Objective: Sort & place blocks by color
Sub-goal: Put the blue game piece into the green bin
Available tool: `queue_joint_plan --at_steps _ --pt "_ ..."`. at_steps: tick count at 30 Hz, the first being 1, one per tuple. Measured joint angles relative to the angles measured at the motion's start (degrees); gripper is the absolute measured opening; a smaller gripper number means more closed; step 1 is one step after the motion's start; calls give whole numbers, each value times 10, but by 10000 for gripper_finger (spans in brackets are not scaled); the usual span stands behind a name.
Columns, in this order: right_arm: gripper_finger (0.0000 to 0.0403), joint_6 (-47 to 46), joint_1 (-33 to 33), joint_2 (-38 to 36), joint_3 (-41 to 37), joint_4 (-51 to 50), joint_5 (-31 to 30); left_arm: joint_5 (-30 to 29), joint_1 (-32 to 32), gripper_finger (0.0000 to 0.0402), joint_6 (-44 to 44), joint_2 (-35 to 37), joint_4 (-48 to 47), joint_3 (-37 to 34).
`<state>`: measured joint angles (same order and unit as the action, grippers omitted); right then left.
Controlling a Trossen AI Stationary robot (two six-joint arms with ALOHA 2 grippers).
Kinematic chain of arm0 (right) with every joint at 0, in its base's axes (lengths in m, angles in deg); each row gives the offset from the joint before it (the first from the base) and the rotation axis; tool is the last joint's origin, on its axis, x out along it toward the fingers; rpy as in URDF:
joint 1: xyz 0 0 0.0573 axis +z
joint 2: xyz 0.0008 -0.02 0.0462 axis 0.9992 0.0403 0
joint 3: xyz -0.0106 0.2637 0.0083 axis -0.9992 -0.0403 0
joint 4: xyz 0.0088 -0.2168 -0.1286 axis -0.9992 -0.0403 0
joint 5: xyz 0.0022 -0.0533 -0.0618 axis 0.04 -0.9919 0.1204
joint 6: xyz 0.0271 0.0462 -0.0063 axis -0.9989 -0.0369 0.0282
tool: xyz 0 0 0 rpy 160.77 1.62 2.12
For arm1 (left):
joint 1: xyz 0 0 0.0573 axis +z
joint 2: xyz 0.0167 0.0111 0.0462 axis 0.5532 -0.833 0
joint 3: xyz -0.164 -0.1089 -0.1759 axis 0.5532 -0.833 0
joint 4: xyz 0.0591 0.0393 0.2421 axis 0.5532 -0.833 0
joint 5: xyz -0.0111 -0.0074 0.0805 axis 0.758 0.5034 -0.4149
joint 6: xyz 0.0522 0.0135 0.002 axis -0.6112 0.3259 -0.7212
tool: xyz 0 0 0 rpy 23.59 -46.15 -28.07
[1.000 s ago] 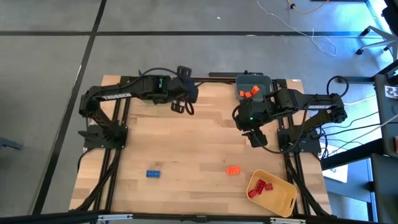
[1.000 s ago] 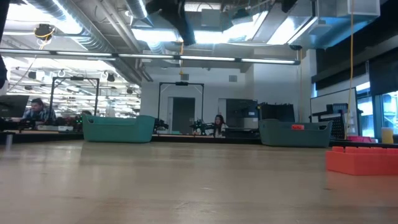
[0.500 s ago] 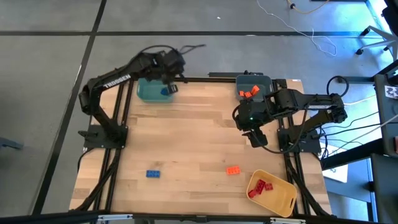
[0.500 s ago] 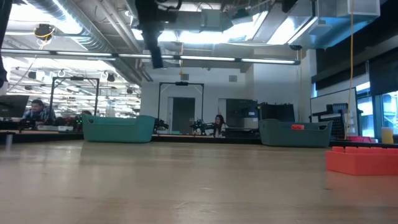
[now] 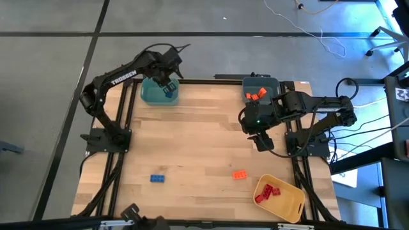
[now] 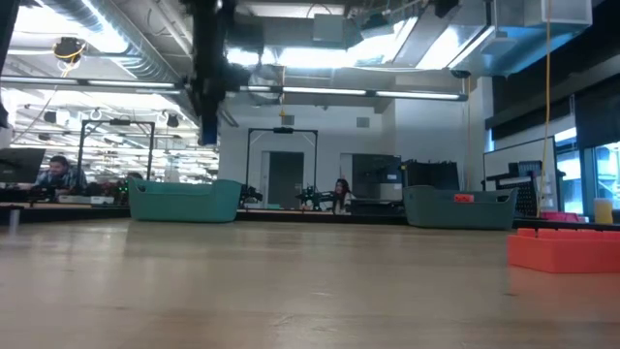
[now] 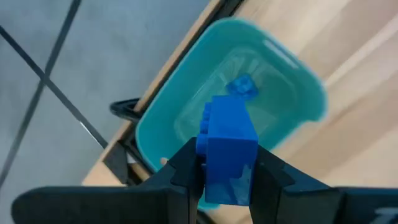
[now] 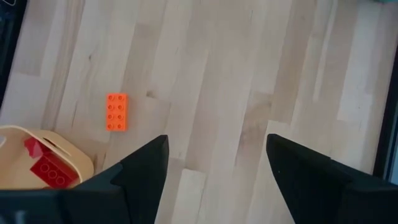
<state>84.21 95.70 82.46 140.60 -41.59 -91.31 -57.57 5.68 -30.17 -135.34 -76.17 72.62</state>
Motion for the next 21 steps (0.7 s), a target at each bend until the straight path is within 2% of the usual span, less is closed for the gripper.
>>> queue_joint_plan --at_steps 10,14,21 --pt "271 -25 0 0 0 1 0 19 50 83 -13 -1 231 -222" --pt "271 -43 0 0 0 1 0 3 60 83 -14 -1 274 -269" --pt "271 -50 0 0 0 3 0 -4 75 83 -15 -1 336 -305"
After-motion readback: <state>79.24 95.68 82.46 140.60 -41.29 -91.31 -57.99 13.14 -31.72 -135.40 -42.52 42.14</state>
